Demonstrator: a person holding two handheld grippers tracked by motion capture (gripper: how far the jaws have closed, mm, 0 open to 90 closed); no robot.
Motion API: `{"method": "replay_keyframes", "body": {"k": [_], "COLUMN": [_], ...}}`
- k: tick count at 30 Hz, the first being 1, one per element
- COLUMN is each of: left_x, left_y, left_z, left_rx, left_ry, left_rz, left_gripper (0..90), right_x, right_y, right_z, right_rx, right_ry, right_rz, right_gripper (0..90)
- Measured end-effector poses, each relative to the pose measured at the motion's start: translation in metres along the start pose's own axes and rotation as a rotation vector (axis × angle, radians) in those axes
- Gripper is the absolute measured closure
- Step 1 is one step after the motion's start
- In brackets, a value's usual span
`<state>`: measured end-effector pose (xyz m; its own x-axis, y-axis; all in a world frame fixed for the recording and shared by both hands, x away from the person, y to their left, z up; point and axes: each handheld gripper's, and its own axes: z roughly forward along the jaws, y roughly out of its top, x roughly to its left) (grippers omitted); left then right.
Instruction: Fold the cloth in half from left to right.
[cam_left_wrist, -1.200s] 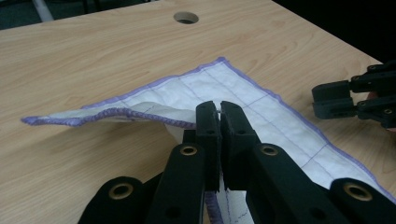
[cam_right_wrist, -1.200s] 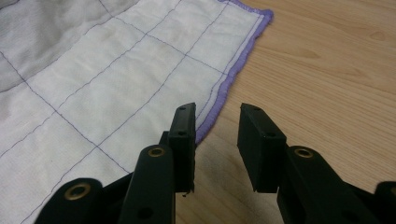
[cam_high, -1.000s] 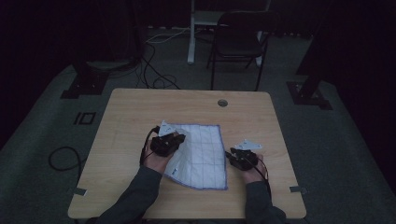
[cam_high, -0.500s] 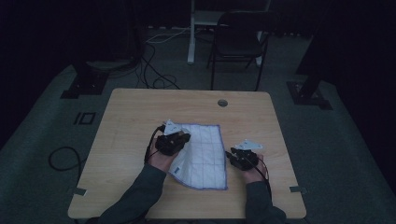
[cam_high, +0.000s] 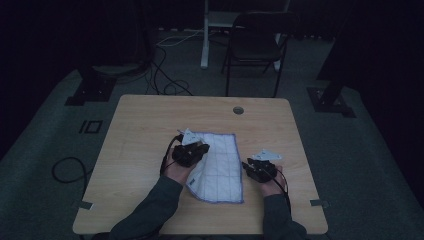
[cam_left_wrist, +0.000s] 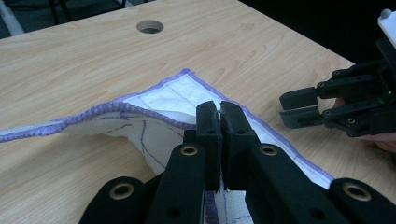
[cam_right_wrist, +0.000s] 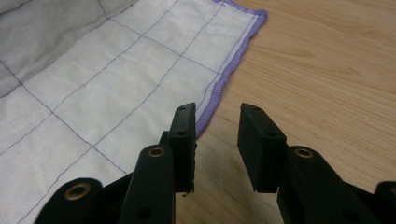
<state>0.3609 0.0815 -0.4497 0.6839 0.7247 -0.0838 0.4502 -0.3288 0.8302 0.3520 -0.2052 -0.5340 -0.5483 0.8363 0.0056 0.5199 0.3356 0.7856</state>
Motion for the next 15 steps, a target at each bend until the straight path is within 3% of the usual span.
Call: {"method": "replay_keyframes", "body": {"k": [15], "left_x": [-0.01], "left_y": [0.006], "left_z": [0.014], "left_rx": [0.005], "left_ry": [-0.023], "left_rz": [0.014], "left_gripper": [88.0], "right_x": [0.0], "right_y": [0.0], "right_z": [0.0], "right_rx": [0.0], "right_ry": [0.001], "right_rz": [0.005], "right_gripper": [67.6]}}
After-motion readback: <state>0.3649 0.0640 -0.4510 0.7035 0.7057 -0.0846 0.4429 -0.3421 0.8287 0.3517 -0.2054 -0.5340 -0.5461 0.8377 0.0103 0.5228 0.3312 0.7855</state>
